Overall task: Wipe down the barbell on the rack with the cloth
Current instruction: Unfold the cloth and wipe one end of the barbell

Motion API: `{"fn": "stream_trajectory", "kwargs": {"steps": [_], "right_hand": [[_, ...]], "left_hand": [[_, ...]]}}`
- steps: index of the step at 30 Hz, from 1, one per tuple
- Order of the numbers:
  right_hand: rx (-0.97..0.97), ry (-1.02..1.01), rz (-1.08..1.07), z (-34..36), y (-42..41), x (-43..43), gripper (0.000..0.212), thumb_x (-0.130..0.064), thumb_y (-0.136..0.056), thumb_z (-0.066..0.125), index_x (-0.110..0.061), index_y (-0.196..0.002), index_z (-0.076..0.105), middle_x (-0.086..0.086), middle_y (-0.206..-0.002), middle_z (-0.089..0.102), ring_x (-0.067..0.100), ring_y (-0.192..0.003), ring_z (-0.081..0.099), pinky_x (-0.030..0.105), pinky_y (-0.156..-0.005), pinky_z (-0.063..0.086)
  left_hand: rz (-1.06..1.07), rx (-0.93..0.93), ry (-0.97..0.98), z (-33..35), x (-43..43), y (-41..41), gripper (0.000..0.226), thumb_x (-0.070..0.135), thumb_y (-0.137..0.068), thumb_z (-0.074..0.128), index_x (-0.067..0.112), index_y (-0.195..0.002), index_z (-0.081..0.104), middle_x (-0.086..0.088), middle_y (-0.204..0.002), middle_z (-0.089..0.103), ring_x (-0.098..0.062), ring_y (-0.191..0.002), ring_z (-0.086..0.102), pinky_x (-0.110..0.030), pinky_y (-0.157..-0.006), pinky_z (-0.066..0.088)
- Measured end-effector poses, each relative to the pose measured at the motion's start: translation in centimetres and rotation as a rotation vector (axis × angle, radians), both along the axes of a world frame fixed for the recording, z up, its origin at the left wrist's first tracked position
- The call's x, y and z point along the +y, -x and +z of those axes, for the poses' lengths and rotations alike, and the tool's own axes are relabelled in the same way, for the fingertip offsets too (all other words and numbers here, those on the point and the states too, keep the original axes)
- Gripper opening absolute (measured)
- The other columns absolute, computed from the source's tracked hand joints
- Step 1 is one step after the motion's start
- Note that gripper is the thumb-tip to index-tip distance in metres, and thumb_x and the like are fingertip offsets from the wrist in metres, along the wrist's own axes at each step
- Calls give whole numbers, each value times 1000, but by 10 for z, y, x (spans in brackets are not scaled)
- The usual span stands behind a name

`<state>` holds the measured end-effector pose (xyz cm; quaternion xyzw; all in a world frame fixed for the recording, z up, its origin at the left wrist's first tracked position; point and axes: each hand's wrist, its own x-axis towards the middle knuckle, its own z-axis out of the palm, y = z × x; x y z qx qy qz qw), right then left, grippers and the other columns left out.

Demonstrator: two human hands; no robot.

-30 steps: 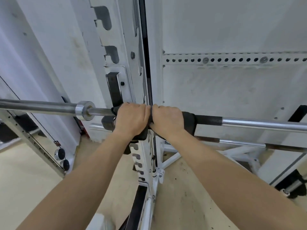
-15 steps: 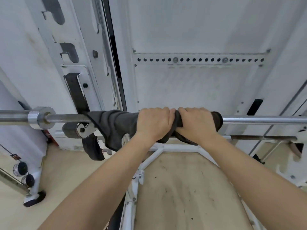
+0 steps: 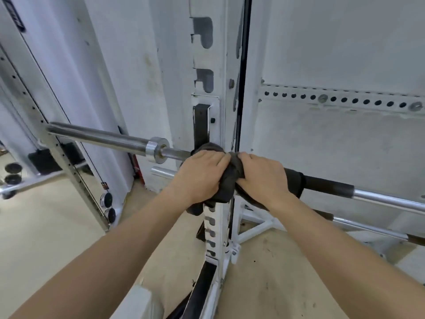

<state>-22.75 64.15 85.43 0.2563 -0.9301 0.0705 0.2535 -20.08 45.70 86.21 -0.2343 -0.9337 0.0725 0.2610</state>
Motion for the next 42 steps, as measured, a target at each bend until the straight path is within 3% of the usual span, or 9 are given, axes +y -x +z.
{"fn": "stream_trajectory", "kwargs": {"steps": [4,9,14,18,22,27,32,36,42], "right_hand": [[-35,264,66,7,-9,-17,23,-27,-93,60,-27,-115,66,-2,-95,74,25,-81,66,29,-60,34],[-367,1019,135,38,-7,-71,15,-12,-93,62,-24,-97,71,-12,-84,70,3,-77,62,24,-68,48],[-185,1113,262,98,-5,-146,42,10,-86,52,-14,-116,67,-4,-106,68,6,-96,59,10,-83,48],[-159,720,269,104,18,-175,51,8,-89,51,-12,-135,57,10,-127,65,24,-117,59,30,-102,46],[-491,-73,252,69,28,-173,37,-29,-88,61,-15,-122,55,12,-114,65,33,-104,61,37,-85,51],[-313,-452,142,67,25,-190,65,-49,-71,72,-14,-118,44,1,-90,52,23,-77,56,36,-66,51],[-760,-334,167,83,44,-209,50,-61,-69,78,-17,-90,65,-3,-85,67,15,-77,63,32,-70,51],[-517,-345,68,69,45,-218,49,-61,-70,77,-21,-71,48,-3,-72,56,18,-70,57,31,-61,42],[-575,-349,31,77,47,-217,43,-44,-65,84,-16,-79,55,2,-76,61,17,-67,57,29,-55,45]], "left_hand": [[36,120,-87,10,-10,-7,17,8,-77,63,10,-94,63,-7,-87,63,-30,-80,60,-41,-65,48],[207,311,-326,55,-63,-13,27,3,-75,61,15,-99,63,-3,-92,60,-28,-81,54,-40,-50,46],[331,581,-395,89,-115,-7,32,-3,-72,58,14,-98,66,-2,-94,65,-27,-84,56,-32,-47,32],[430,620,-540,77,-137,-6,33,-1,-74,56,14,-101,67,-7,-104,61,-28,-89,55,-32,-48,37],[331,247,-807,10,-130,-22,25,9,-79,67,17,-102,67,0,-101,58,-20,-81,58,-41,-66,52],[264,-103,-1749,-51,-78,-49,17,15,-91,63,26,-102,72,9,-91,74,-9,-85,72,-36,-82,59],[-2,-397,-2591,-53,-72,-27,30,8,-104,45,12,-130,61,-8,-116,71,-14,-104,70,-28,-95,54],[-103,-503,-2754,-63,-78,-19,41,11,-105,46,6,-145,47,-16,-138,58,-22,-122,61,-34,-105,49],[-68,-600,-2845,-68,-87,-6,28,12,-100,56,2,-126,61,-19,-122,67,-24,-106,70,-29,-83,60]]}}
